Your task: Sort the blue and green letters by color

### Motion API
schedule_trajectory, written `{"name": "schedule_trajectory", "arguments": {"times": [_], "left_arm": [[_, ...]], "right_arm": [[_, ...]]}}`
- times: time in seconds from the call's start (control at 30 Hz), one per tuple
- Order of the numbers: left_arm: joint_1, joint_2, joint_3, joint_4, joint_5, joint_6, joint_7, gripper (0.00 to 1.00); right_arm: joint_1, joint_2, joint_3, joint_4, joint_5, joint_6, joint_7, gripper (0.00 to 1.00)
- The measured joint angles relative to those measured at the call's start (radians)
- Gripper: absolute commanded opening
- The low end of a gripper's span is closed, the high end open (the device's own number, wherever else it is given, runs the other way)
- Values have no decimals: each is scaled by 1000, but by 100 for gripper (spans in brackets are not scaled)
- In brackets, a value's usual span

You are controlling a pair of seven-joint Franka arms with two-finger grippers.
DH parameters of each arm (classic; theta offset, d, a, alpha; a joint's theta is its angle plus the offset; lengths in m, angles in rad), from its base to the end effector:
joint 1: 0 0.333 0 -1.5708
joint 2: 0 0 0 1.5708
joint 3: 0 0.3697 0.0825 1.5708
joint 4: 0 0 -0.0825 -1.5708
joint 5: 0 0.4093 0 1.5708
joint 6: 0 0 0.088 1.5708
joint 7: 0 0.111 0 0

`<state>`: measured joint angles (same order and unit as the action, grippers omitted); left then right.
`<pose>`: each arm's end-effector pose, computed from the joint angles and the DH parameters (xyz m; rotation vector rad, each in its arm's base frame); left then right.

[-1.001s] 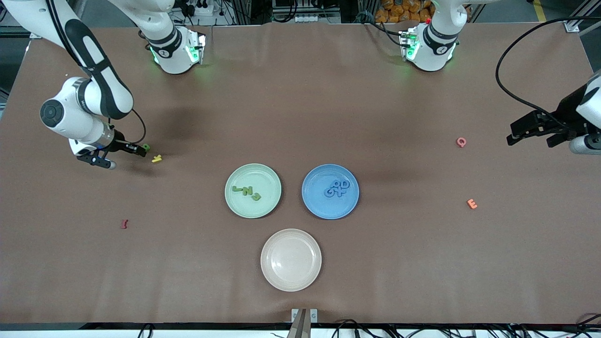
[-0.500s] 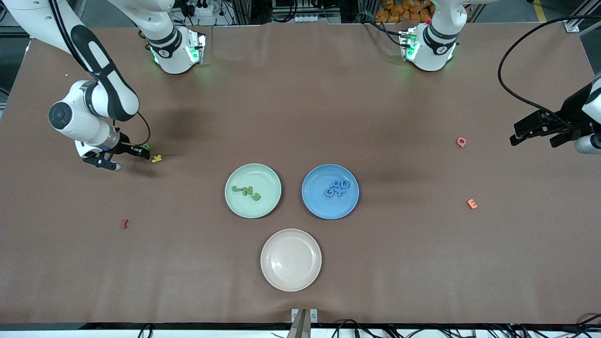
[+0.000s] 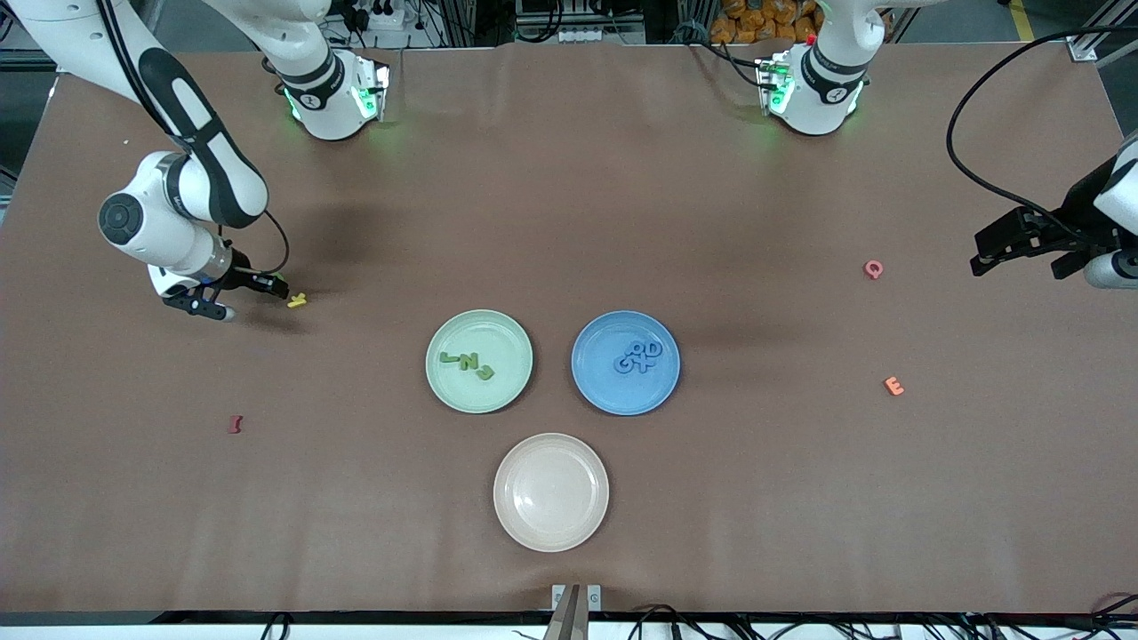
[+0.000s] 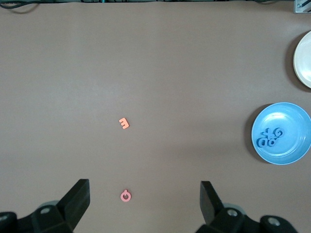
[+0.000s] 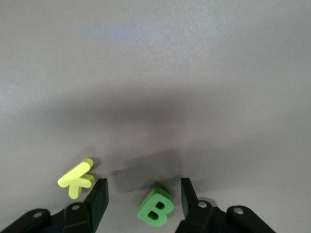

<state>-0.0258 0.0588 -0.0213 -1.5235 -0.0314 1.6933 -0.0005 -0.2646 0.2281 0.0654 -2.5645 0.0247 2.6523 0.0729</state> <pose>0.6132 -0.0316 0.6745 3.1009 -0.0688 0.1711 0.4443 -0.0890 0.1961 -3.0667 0.4562 0.2145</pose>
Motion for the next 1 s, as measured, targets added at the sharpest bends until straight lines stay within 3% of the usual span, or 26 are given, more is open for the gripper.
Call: {"name": "schedule_trajectory", "arguments": {"times": [0.37,0.5,1.0], "left_arm": [[-1,12,-2,-1,0,39,0,100],[-1,17,-2,-2,0,41,0,100],[-9,29,-3,-2,0,57,-1,100]], "right_arm": [[0,0,-2,-1,0,1,0,65],[0,0,-3,-1,0,1,0,53],[0,0,-4,-1,0,3,0,43]]}}
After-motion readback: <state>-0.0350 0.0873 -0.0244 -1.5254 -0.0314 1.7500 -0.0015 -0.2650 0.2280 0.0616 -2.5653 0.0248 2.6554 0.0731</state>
